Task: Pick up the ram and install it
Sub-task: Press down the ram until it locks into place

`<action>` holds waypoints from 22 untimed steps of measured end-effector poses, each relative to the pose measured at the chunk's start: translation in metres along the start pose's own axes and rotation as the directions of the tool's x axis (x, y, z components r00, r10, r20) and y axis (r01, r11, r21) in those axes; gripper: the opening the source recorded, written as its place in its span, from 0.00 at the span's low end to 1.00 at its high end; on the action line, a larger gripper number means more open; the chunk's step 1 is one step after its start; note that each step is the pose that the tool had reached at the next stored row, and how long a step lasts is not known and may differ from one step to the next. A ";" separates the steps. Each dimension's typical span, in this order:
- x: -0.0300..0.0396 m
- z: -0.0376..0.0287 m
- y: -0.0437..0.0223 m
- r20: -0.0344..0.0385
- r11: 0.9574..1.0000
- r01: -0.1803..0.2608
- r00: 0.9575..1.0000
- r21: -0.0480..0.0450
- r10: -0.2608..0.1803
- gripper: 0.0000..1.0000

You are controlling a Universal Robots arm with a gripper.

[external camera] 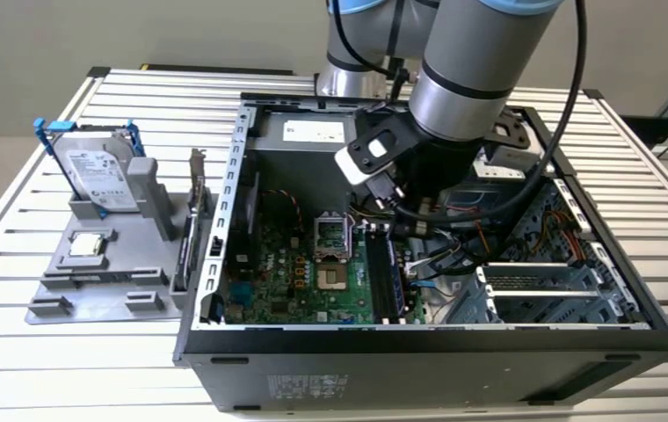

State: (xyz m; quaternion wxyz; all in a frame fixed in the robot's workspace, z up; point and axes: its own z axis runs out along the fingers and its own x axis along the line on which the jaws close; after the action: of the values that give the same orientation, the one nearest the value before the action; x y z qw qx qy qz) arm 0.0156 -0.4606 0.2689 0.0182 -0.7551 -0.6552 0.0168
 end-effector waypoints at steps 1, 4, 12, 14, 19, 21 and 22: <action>0.0000 0.0000 0.0000 0.000 1.000 0.009 1.000 0.000 -0.009 0.00; 0.0000 0.0000 0.0000 0.002 0.999 0.035 0.999 0.000 -0.035 0.00; 0.0000 0.0000 0.0000 0.005 0.995 0.095 0.995 0.000 -0.095 0.00; 0.0000 0.0000 0.0000 0.005 0.995 0.097 0.995 0.000 -0.097 0.00; 0.0002 0.0000 0.0009 0.006 0.994 0.112 0.994 0.000 -0.112 0.00; 0.0004 0.0001 0.0019 0.006 0.993 0.120 0.993 0.000 -0.120 0.00; 0.0004 0.0003 0.0022 0.006 0.992 0.126 0.992 0.000 -0.126 0.00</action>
State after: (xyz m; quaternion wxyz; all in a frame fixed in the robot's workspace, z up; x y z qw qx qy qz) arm 0.0177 -0.4605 0.2685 0.0171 -0.7122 -0.7015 0.0179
